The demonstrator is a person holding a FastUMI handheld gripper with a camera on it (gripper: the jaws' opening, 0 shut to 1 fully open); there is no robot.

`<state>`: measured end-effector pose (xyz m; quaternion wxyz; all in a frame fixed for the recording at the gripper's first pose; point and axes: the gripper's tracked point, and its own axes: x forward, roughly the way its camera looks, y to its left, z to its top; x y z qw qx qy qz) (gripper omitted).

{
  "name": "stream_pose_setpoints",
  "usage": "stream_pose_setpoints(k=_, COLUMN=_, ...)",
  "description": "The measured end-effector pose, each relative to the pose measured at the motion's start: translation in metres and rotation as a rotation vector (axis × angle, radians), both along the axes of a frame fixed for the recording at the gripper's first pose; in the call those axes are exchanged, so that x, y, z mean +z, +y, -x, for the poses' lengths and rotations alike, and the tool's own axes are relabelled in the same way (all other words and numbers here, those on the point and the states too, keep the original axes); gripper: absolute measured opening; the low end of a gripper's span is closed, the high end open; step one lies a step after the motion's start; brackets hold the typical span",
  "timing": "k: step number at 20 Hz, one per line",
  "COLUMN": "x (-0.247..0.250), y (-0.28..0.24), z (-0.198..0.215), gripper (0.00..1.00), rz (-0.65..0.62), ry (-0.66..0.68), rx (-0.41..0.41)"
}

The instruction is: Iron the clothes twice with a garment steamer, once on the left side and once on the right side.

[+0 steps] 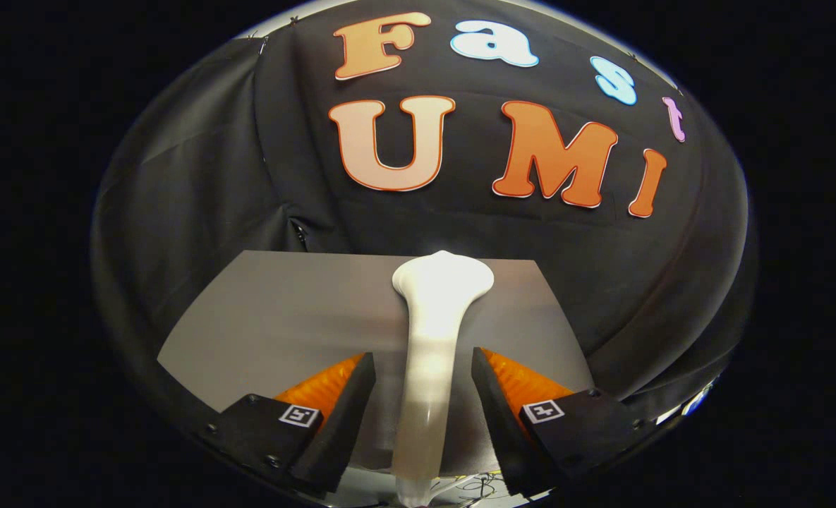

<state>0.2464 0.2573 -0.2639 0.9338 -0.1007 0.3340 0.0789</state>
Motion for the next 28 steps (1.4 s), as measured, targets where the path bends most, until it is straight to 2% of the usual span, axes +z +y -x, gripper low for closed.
stream_pose_setpoints(k=5, x=-0.015, y=-0.002, z=-0.010, gripper=0.86, rz=0.016, ry=0.038, rx=-0.017)
stream_pose_setpoints(k=9, x=-0.019, y=-0.008, z=-0.012, gripper=0.62, rz=0.007, ry=0.046, rx=-0.054)
stream_pose_setpoints(k=10, x=-0.020, y=-0.008, z=-0.011, gripper=0.51, rz=-0.009, ry=0.047, rx=-0.062)
stream_pose_setpoints(k=13, x=-0.019, y=-0.007, z=-0.010, gripper=0.47, rz=-0.054, ry=0.058, rx=-0.069)
stream_pose_setpoints(k=15, x=-0.020, y=-0.004, z=-0.007, gripper=0.41, rz=-0.080, ry=0.067, rx=-0.053)
stream_pose_setpoints(k=22, x=0.026, y=-0.009, z=0.009, gripper=0.40, rz=-0.150, ry=-0.025, rx=-0.054)
stream_pose_setpoints(k=28, x=0.066, y=-0.023, z=0.053, gripper=0.40, rz=-0.191, ry=-0.085, rx=-0.036)
